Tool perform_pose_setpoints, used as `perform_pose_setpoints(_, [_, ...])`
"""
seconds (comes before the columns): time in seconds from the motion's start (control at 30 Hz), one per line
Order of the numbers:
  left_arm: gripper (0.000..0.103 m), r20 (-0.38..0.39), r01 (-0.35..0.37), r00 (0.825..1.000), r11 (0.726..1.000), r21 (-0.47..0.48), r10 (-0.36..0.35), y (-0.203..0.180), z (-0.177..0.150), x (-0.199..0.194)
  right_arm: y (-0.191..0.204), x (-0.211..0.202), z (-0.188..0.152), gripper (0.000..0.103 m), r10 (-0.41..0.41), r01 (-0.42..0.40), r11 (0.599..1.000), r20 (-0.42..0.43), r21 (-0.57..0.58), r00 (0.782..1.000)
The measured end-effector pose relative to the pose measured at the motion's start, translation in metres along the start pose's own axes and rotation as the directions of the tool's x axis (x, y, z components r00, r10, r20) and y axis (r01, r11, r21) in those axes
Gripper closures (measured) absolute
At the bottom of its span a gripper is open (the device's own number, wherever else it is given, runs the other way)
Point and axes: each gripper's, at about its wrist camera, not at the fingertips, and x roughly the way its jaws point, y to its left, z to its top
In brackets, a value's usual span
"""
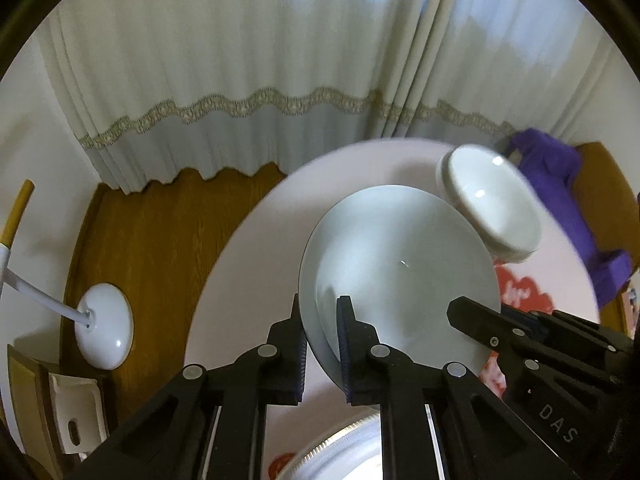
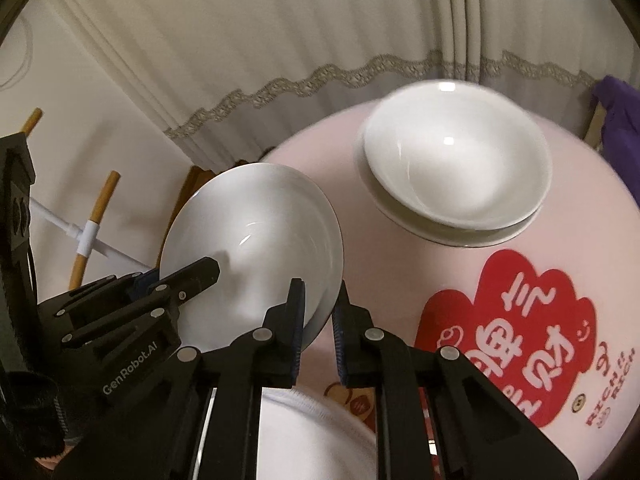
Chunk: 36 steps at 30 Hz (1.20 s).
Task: Organize plates and bowls
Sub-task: 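Lift the bowl and lower it onto the bowl stack with both tools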
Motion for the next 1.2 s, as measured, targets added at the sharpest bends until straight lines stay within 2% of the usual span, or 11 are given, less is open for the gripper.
perform_pose_setpoints(0.2, [0.093,0.104,0.024,0.994,1.0,0.018,-0.025,-0.027,0.002,-0.053,0.003,-0.058,0.008,0.09,0.027,-0.025,0.999,0.09,-0.031,0.996])
perform_pose_setpoints(0.43, [0.093,0.136,0.048,0.989,0.996,0.075,-0.058,-0.076,0.009,-0.063,-0.025,-0.103,0.024,0.09,-0.026,0.031,0.999,0.166,-0.026,0.986])
perform_pose_setpoints(0.63, [0.092,0.115,0.044,0.992,0.993,0.11,-0.056,-0.105,0.026,-0.035,-0.057,-0.101,0.037,0.09,-0.08,0.081,0.997,0.176,0.004,0.981])
perform_pose_setpoints(0.83, [0.092,0.063,0.039,0.997,0.993,0.109,-0.046,-0.124,0.056,0.016,-0.083,-0.078,0.045,0.09,-0.095,0.091,0.995,0.148,0.032,0.984])
perform_pose_setpoints(0.97, [0.092,0.039,0.034,0.999,0.994,0.102,-0.038,-0.131,0.077,0.045,-0.092,-0.065,0.046,0.09,-0.101,0.097,0.995,0.133,0.036,0.986])
perform_pose_setpoints(1.2, [0.092,0.025,0.027,0.999,0.995,0.097,-0.029,-0.139,0.091,0.072,-0.094,-0.055,0.049,0.09,-0.136,0.134,0.991,0.135,0.022,0.981])
